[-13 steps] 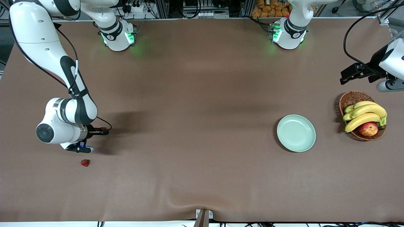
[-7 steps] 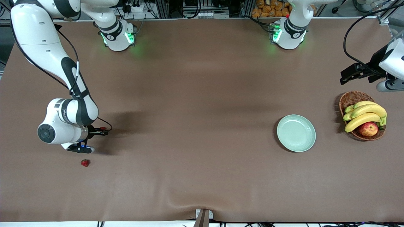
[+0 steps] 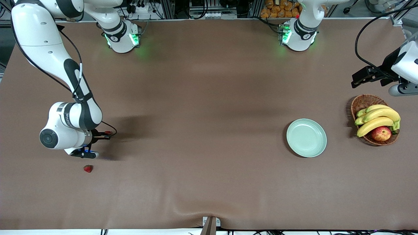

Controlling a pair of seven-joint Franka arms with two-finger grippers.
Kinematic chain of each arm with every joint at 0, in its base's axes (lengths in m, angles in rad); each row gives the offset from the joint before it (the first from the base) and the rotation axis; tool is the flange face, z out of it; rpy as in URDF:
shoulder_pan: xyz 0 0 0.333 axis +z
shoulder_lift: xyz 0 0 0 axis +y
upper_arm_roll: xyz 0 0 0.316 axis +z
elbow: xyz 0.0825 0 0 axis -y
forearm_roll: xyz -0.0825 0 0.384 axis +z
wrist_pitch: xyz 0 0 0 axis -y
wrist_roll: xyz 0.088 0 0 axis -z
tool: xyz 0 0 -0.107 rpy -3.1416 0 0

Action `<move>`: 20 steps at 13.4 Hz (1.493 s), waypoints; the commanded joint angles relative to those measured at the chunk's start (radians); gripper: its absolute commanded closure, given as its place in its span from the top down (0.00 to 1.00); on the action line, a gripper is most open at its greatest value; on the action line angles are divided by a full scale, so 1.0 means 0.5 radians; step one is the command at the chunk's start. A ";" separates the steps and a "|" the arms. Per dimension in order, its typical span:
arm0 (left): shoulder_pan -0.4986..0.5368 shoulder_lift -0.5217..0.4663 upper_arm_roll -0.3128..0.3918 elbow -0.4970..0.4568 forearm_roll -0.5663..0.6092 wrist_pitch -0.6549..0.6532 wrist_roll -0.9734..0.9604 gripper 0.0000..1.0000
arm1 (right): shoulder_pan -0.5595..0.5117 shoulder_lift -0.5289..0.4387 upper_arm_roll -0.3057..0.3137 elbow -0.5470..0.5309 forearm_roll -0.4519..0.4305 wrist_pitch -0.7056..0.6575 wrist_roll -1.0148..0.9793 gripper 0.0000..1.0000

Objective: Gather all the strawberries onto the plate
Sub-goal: 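Close the right gripper around the red strawberry, then carry the strawberry with the right gripper to the table middle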

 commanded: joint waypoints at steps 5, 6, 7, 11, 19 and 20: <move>-0.004 0.004 0.006 0.021 -0.006 0.004 0.030 1.00 | 0.262 -0.346 0.093 -0.021 0.027 -0.186 -0.011 0.05; -0.004 0.004 0.006 0.021 -0.006 0.004 0.030 1.00 | 0.281 -0.358 0.160 -0.015 0.030 -0.183 -0.002 0.05; -0.004 0.004 0.006 0.018 -0.006 0.004 0.030 1.00 | 0.290 -0.362 0.228 0.013 0.039 -0.171 0.004 0.05; -0.001 0.004 0.006 0.018 -0.006 0.001 0.030 1.00 | 0.381 -0.331 0.299 0.117 0.250 -0.150 0.010 0.05; 0.000 0.001 0.006 0.018 -0.006 0.001 0.033 1.00 | 0.670 -0.058 0.302 0.460 0.330 -0.122 0.549 0.06; 0.000 -0.005 0.006 0.018 -0.006 -0.002 0.033 1.00 | 0.728 -0.025 0.299 0.506 0.358 -0.098 0.650 0.06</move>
